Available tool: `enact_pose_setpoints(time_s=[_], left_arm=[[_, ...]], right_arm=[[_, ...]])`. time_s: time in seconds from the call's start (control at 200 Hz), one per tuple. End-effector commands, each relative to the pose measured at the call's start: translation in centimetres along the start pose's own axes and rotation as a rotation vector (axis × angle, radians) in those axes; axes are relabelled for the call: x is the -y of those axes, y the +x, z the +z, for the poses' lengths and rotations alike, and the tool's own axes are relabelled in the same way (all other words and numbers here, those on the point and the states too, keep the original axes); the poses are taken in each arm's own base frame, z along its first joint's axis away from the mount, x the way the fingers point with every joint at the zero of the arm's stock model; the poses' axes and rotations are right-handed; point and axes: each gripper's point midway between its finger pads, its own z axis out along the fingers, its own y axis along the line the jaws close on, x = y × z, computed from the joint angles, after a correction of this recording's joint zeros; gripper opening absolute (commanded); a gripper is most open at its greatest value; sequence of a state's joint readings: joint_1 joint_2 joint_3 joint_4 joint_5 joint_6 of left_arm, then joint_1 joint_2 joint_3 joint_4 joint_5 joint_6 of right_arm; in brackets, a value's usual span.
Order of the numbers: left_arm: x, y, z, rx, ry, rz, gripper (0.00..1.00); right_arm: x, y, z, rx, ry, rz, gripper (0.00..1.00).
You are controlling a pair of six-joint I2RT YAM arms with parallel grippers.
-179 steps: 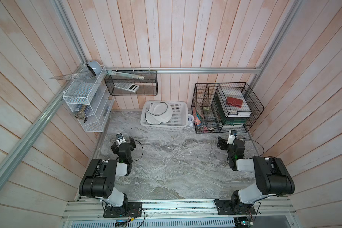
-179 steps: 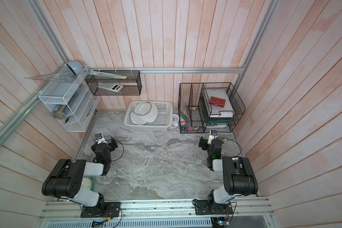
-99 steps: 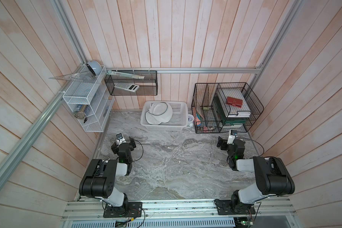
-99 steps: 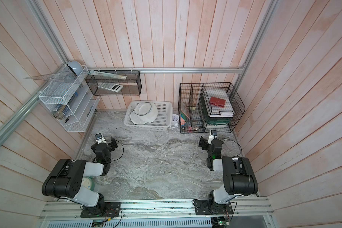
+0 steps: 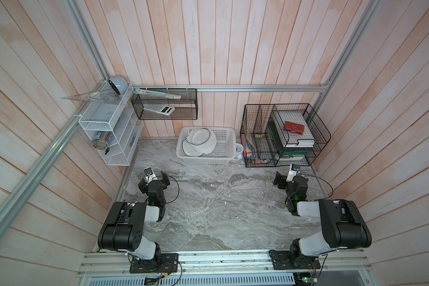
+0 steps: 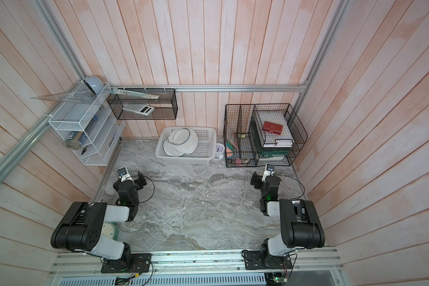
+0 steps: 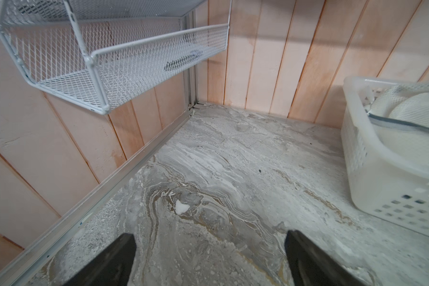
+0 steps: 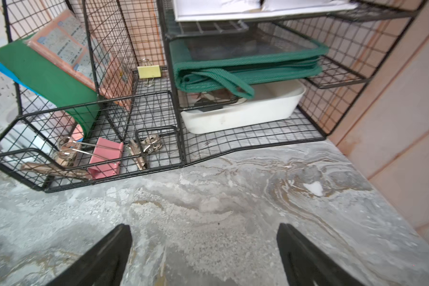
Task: Turn the laundry bag inside out
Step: Pick up the laundry bag and place it in the bin.
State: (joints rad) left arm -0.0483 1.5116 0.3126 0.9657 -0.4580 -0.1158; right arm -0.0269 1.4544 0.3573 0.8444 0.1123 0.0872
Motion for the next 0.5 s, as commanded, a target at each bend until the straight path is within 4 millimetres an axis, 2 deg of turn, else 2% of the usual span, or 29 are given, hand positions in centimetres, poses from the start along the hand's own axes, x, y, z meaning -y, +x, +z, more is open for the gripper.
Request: enact_pose_setpoints(time_s=[0.0,0.075,0.195,0.25,0.305,0.395,0.495], left_arm=[[-1.3,-2.5,-1.0,0.045,-0.084,-0.023,1.00],[-1.3,-5.1,-1.1,0.029,-0.094,-0.030,1.00],[-0.6,-9.4,-1.7,-0.002,-0.057,-0.162,1.00],[0.8,-11.3,-2.3,-0.059,0.021,-0.201,1.00],[2.0,-12.9,-2.7,-0.113,0.076,-0.215,1.00],[3.4,-14.2,-2.7,-0.174,0.135,-0.263,1.00],[4.4,-14.2,-2.4,-0.243,0.160,-0.278,1.00]], right_arm=[[2.3,-3.2,-2.1,0.050,0.135,0.074,0.98],[4.6,-5.6,-3.8,0.085,0.260,0.265,0.98],[4.7,-8.8,-5.3,0.081,0.270,0.487,0.98],[4.8,-10.1,-5.7,0.059,0.274,0.600,0.98],[3.1,-12.0,-5.3,0.028,0.180,0.601,0.98],[-0.2,-14.9,-4.7,0.005,0.007,0.562,0.98],[-4.0,-16.7,-3.9,-0.062,-0.057,0.442,0.98]])
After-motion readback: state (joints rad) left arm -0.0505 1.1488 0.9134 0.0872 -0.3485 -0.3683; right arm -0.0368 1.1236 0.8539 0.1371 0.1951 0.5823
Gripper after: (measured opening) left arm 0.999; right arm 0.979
